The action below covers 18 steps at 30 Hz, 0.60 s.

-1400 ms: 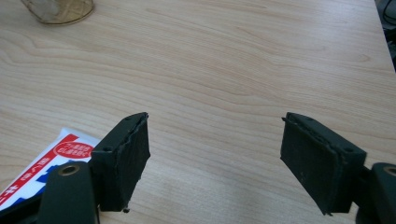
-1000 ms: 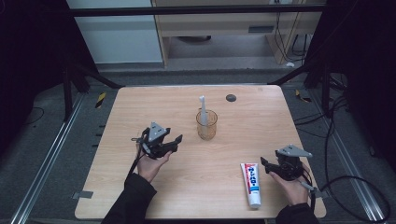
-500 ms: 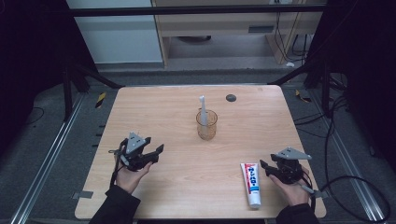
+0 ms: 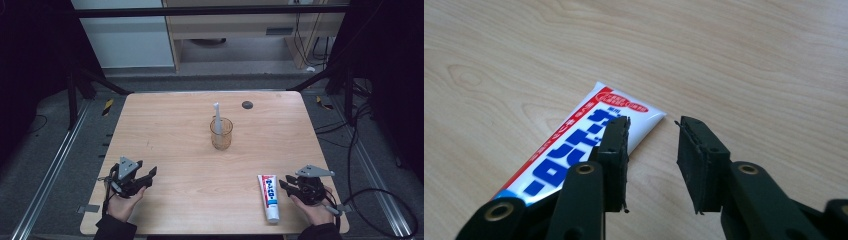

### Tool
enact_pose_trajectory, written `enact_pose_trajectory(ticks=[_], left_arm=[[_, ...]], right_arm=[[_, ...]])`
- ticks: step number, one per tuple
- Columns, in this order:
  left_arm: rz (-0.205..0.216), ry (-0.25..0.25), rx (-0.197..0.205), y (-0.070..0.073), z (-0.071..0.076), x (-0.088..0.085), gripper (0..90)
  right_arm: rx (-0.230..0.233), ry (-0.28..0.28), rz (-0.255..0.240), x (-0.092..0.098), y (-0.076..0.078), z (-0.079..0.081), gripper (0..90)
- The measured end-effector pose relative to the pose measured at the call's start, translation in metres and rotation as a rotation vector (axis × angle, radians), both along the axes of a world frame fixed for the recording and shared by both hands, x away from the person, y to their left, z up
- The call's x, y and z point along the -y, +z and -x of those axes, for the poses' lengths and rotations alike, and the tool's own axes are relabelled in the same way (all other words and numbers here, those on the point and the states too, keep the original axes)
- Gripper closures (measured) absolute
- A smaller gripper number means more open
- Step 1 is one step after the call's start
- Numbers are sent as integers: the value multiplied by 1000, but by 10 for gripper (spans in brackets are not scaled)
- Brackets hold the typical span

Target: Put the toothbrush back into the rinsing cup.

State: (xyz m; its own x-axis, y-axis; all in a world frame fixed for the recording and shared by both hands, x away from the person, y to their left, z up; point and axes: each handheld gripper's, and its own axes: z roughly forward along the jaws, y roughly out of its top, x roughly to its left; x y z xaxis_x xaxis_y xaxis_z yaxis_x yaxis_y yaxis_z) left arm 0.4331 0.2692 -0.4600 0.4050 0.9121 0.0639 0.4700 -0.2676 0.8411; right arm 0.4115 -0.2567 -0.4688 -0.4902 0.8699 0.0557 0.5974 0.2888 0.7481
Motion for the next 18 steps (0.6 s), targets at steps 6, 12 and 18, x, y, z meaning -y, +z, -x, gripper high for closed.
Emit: enact_pose_trajectory(ticks=[6,12,18], left_arm=[[-40,22,-4,-3,5,-9,438],[-38,34,-18,-6,4,-13,461],[-45,38,-34,-7,3,-13,482]], right_arm=[[-27,20,-13,-1,-1,8,730],[-44,25,-9,-5,-2,8,779],[-55,37,-12,-7,-1,8,843]])
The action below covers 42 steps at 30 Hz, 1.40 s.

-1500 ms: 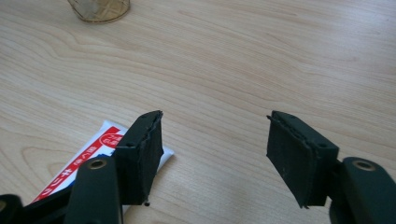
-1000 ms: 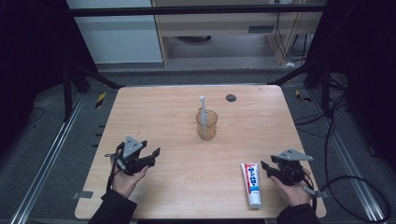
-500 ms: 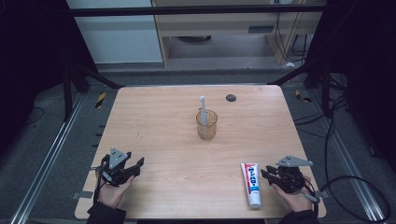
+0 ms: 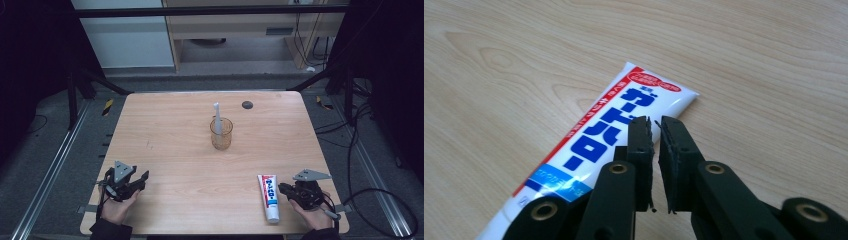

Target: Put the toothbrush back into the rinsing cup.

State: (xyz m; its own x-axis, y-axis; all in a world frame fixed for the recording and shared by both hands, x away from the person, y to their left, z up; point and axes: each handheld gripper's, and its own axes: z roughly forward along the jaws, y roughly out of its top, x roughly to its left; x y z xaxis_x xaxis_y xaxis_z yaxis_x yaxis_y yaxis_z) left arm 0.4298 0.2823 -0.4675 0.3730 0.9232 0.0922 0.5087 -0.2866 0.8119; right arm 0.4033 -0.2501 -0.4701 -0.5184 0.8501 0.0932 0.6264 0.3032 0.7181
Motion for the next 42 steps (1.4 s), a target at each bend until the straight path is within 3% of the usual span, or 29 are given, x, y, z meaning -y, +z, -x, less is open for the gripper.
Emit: enact_pose_trajectory(ticks=[5,8,13,23,31,42], left_arm=[[-4,11,-14,-2,-1,-2,493],[-2,14,-17,-1,-1,-3,498],[-9,9,-23,-2,-1,-1,502],[-11,14,-29,-2,-2,-3,505],[-13,15,-34,-3,-2,-3,504],[-15,15,-39,-4,-3,-2,504]], right_arm=[[-13,24,-20,-5,4,2,895],[-23,34,-10,-7,2,2,900],[-16,50,-35,-11,5,4,900],[-45,120,-81,-29,3,11,900],[-79,145,-79,-37,1,15,900],[-93,167,-68,-41,-3,15,900]])
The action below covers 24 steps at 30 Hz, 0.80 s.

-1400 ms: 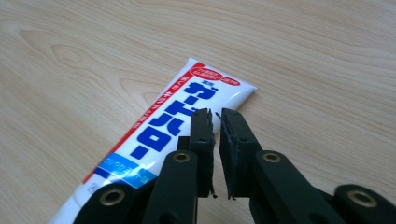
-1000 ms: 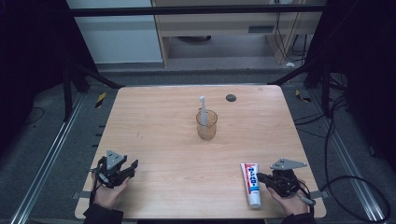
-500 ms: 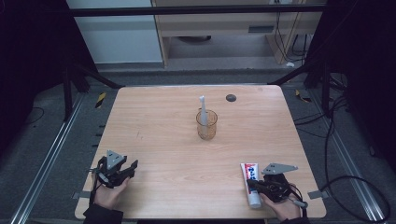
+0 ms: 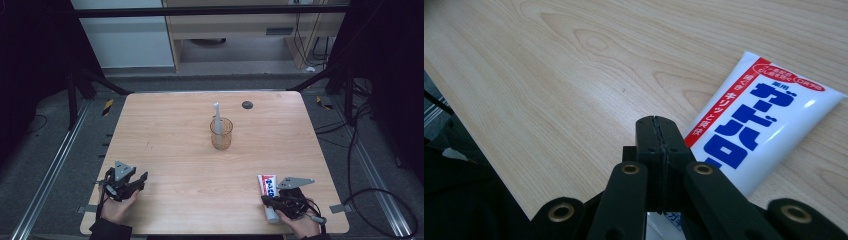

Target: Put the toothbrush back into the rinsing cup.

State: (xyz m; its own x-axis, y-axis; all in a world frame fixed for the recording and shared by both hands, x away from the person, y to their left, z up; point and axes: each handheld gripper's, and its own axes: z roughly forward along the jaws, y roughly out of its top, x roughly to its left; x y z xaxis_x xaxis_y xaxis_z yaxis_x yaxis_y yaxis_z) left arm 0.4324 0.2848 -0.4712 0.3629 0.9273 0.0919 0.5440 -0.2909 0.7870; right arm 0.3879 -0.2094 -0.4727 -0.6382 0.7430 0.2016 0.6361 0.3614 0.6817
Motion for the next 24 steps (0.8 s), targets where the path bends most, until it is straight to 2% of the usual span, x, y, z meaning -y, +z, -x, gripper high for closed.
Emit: enact_pose_trajectory(ticks=[6,24], left_arm=[[-3,-1,-1,0,0,0,504],[-5,-2,-7,-1,0,0,504]], right_arm=[[-18,15,9,-4,-1,0,900],[-18,7,56,1,2,-1,900]])
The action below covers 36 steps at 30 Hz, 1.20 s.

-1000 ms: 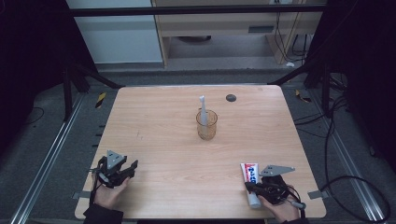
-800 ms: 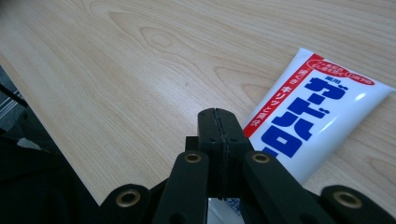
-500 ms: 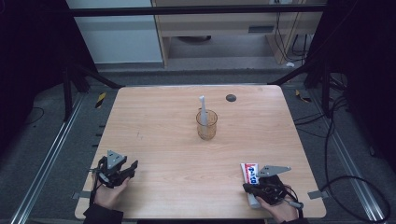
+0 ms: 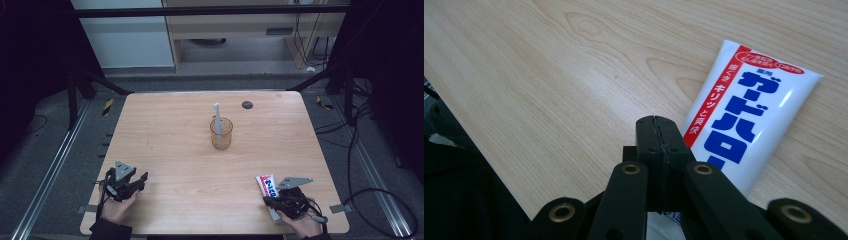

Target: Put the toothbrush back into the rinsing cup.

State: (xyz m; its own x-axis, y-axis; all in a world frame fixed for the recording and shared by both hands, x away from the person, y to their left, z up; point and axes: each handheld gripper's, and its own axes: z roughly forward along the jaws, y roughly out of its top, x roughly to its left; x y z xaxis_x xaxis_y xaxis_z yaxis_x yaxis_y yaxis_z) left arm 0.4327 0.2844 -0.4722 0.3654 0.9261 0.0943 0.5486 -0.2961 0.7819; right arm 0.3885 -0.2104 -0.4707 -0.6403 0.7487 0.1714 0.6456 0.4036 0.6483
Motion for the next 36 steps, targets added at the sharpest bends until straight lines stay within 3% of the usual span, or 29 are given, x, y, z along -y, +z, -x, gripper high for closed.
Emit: enact_pose_trajectory(ticks=[16,21,24,28,32,36], left_arm=[[-4,-2,1,0,0,1,504],[-4,-2,1,0,0,1,504],[-6,-4,1,0,-1,1,504],[-7,-5,1,0,-1,1,504],[-6,-5,0,0,-1,1,504],[-7,-7,1,0,-1,2,504]], right_arm=[[17,-44,49,6,-1,-3,900],[30,-42,34,6,1,-4,886],[61,-63,15,9,9,-5,794],[75,-97,35,12,13,-9,653],[83,-126,93,10,15,-14,522],[69,-118,131,4,16,-21,404]])
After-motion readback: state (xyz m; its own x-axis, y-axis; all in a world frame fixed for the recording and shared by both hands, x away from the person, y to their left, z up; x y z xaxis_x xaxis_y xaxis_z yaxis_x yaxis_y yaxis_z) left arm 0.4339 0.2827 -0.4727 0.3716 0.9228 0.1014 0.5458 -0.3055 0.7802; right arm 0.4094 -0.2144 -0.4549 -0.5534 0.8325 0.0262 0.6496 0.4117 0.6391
